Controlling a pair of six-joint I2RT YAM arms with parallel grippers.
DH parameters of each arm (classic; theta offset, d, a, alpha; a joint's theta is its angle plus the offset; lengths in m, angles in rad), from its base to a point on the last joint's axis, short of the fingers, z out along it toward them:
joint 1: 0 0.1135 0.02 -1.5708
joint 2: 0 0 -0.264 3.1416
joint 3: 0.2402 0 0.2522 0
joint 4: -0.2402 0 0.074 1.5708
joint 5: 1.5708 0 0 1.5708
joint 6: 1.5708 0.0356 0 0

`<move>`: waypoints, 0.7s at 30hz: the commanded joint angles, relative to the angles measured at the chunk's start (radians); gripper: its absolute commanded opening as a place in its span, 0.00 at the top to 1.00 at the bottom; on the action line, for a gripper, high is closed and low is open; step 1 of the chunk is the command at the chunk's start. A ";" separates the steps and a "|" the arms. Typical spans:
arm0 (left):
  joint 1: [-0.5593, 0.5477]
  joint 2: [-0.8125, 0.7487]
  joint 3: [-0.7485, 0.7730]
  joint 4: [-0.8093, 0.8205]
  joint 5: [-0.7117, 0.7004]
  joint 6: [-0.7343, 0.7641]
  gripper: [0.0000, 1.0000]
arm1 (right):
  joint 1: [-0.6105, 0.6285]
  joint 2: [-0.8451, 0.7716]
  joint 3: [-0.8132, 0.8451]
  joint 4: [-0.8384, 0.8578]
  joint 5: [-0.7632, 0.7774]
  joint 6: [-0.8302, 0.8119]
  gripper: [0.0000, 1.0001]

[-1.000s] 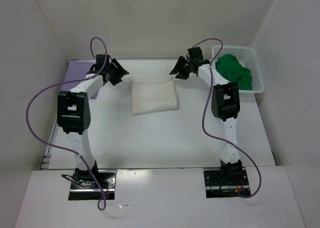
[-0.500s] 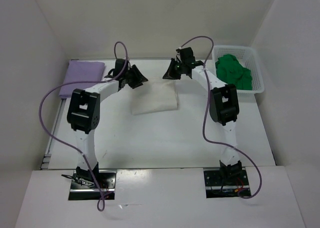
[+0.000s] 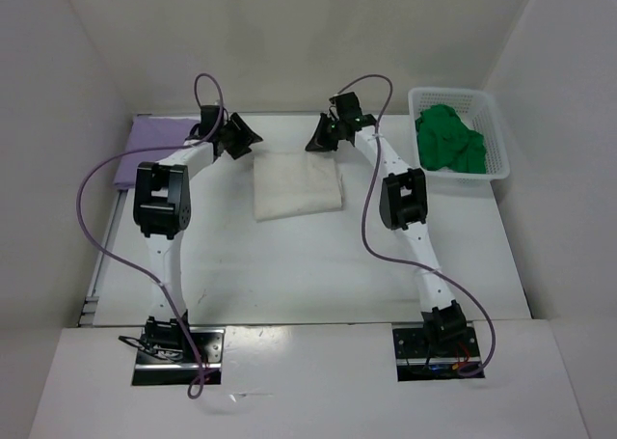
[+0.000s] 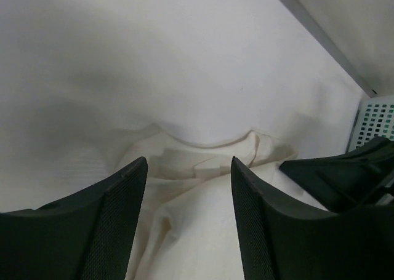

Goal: Fold and stack the t-shirts
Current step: Fold the long partially folded tshirt into a neat square, then put the neatly folded tshirt into the corner of the board with the left arm

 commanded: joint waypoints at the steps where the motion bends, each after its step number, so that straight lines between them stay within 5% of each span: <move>1: 0.011 -0.093 -0.058 0.046 0.017 -0.001 0.35 | -0.007 0.005 0.106 -0.071 -0.029 0.005 0.90; 8: 0.011 -0.333 -0.331 0.009 -0.006 0.111 0.26 | -0.007 -0.210 0.062 -0.090 -0.029 -0.042 0.59; 11: 0.011 -0.374 -0.462 0.009 -0.006 0.131 0.22 | -0.007 -0.385 -0.120 -0.048 -0.005 -0.079 0.53; 14: 0.000 -0.339 -0.491 -0.003 0.020 0.165 0.18 | -0.017 -0.638 -0.563 0.136 0.025 -0.073 0.46; 21: -0.049 -0.171 -0.447 -0.015 0.096 0.214 0.17 | -0.045 -1.001 -0.997 0.187 0.014 -0.102 0.44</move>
